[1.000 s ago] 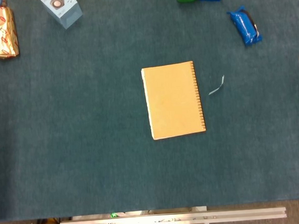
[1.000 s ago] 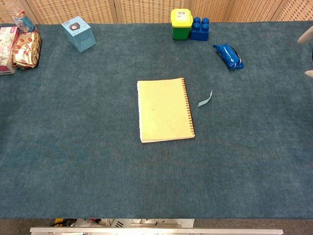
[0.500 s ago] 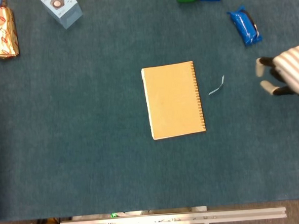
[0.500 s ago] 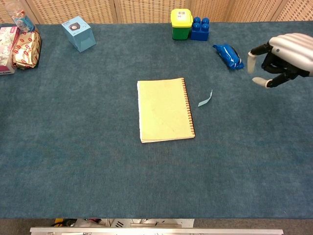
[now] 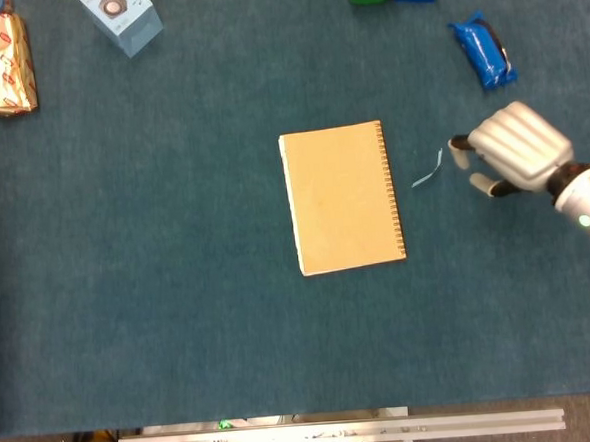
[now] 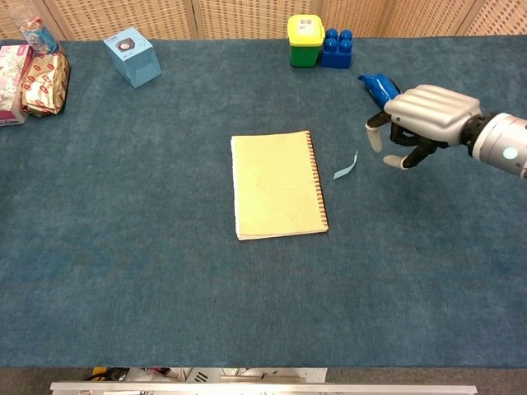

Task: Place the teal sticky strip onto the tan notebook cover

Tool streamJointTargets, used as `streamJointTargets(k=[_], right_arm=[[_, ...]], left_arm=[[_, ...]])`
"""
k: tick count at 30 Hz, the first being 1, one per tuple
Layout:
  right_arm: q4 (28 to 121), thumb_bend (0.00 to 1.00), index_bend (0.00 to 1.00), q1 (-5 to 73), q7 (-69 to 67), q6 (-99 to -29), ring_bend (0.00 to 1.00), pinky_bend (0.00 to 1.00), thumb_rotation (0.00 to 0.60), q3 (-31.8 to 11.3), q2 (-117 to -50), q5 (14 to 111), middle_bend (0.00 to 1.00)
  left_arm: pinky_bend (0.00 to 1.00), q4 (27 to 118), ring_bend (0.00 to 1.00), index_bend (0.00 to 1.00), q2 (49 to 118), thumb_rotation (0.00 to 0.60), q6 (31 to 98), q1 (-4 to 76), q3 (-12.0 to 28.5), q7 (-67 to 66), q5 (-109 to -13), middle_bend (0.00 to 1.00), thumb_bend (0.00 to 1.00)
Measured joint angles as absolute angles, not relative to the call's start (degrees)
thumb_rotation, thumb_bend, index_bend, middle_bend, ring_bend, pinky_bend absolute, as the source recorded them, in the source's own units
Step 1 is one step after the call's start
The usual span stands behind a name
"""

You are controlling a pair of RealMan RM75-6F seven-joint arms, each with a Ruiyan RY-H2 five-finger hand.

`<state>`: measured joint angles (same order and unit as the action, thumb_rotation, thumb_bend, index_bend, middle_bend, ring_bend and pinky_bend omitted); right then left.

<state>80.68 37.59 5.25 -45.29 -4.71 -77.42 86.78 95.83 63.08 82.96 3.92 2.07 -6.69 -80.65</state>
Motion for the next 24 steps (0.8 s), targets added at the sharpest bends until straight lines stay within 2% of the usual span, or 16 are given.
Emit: streamJointTargets(k=[16, 24], right_arm=[[73.4, 0.29, 0.54, 42.8, 10.4, -40.8, 1.00, 1.00, 0.600, -5.1, -85.4, 81.9, 1.00], [72.3, 0.29, 0.54, 44.2, 12.6, -39.6, 1.00, 1.00, 0.600, -4.9, -87.2, 79.9, 1.00]], left_arm=[[0.09, 94.4, 0.14, 0.02, 63.4, 0.600, 82.2, 4.1, 2.2, -5.2, -80.2, 0.12, 0.24], [0.09, 93.8, 0.14, 0.02, 63.5, 0.600, 82.4, 4.0, 2.2, -4.4, -80.4, 0.12, 0.24]])
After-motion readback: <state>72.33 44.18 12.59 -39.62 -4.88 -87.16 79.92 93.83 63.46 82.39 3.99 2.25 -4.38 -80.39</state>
